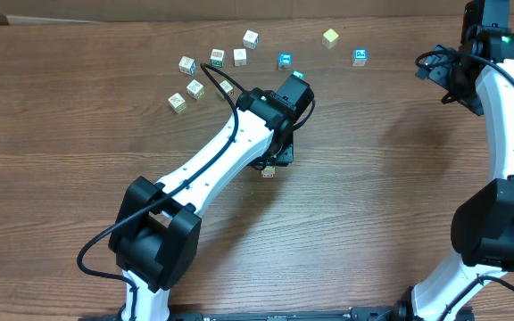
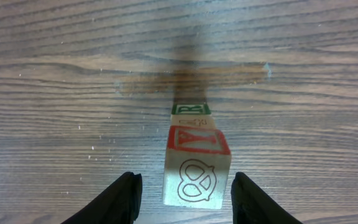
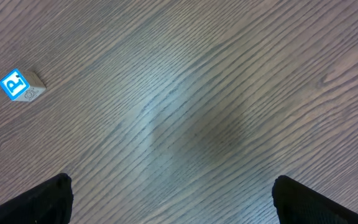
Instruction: Form a tower
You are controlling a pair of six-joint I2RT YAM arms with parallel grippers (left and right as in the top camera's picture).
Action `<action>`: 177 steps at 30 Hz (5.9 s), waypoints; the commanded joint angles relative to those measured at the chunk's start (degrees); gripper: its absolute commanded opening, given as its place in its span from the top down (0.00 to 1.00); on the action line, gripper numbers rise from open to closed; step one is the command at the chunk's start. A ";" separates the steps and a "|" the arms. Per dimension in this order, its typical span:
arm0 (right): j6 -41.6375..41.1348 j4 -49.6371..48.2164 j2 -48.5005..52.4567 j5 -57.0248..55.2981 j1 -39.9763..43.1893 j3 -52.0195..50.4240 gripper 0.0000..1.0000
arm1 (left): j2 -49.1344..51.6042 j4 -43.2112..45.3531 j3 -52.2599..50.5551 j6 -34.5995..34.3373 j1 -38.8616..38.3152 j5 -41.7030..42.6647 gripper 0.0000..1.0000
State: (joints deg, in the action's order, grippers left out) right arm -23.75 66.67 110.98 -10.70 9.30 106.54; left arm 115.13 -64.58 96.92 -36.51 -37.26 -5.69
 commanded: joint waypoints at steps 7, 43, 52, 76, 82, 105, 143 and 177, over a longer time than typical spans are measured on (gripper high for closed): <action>-0.02 -0.20 -0.37 -0.20 0.09 0.31 0.00 | -1.03 2.27 -0.48 0.33 0.04 -0.87 0.67; -0.02 -0.20 -0.37 -0.20 0.09 0.31 0.00 | -1.05 2.34 -1.51 0.52 0.00 -0.24 0.71; -0.02 -0.20 -0.37 -0.20 0.09 0.31 0.00 | -1.05 2.27 -1.46 0.52 0.00 -0.24 0.74; -0.02 -0.20 -0.37 -0.20 0.09 0.28 0.00 | -1.05 0.39 0.74 0.02 0.00 1.18 0.72; -0.02 -0.20 -0.37 -0.20 0.09 0.28 0.00 | -1.05 0.96 0.76 -0.44 0.07 1.25 0.72; -0.02 -0.20 -0.37 -0.20 0.09 0.28 0.00 | -1.05 1.64 1.57 -0.74 -0.02 0.61 0.69; -0.02 -0.20 -0.37 -0.20 0.09 0.28 0.00 | -1.03 9.22 -8.22 2.60 -0.07 1.25 0.21; -0.02 -0.20 -0.37 -0.20 0.09 0.28 0.00 | -1.03 19.93 -15.08 -3.61 -0.33 -0.72 0.45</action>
State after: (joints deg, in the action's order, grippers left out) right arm -23.79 66.67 110.98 -10.72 9.28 106.54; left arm 115.13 -44.99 82.37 -39.20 -37.26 -5.43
